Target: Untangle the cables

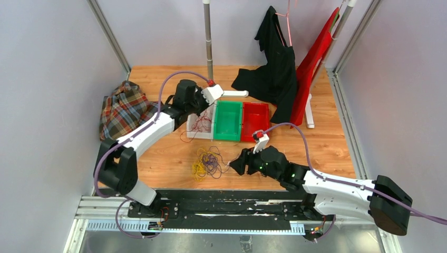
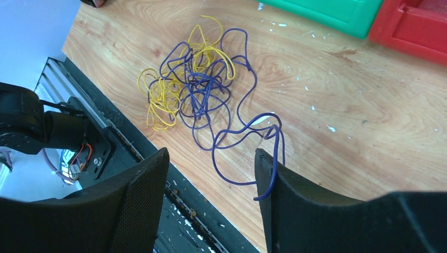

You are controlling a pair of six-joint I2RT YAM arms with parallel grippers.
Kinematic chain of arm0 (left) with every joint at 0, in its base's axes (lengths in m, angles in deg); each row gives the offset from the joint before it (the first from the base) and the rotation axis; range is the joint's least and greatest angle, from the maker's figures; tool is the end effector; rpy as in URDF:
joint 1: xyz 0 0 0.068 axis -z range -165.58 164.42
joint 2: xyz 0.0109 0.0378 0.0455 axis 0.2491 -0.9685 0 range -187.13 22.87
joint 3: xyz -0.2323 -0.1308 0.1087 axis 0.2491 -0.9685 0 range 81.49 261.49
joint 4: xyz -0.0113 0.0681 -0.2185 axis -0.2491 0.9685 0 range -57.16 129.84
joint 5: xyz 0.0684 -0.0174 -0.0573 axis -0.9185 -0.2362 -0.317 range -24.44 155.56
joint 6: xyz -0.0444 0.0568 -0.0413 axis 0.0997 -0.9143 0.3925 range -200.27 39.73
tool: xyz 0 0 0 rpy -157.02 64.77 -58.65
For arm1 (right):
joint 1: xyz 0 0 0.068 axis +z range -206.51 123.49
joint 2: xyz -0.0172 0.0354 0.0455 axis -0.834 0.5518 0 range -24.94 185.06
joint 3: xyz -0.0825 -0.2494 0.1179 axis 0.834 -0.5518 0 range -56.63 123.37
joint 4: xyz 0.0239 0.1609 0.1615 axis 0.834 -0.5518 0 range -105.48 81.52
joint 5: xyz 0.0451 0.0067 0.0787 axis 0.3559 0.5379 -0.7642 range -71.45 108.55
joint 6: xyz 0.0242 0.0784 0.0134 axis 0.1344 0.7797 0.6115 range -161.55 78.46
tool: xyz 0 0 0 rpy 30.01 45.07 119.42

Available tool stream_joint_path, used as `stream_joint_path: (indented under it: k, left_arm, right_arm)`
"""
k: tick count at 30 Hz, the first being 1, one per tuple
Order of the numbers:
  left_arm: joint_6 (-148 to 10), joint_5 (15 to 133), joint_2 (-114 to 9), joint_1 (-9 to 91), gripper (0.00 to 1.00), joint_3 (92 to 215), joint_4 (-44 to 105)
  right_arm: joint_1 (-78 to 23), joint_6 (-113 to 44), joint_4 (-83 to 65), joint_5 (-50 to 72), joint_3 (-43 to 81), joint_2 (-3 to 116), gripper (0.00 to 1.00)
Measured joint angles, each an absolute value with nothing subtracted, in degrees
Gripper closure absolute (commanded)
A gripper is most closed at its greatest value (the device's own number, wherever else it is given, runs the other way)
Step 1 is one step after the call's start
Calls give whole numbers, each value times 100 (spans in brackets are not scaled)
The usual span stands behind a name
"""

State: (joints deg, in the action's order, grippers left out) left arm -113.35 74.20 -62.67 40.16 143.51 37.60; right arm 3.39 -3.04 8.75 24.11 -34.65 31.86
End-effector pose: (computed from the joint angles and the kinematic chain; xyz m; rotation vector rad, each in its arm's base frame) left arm 0.3045 -0.1589 0.2944 1.0910 1.7462 -0.0764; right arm 0.1130 0.1809 0.2324 -0.3051 2.0028 1.0576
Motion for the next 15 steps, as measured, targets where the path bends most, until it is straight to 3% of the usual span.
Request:
stream_joint_path:
  k: [15]
  left_arm:
    - [-11816,6917,-8249,4016,100,15457,3972]
  right_arm:
    - [0,-248,786,2236,-3474,3282,40]
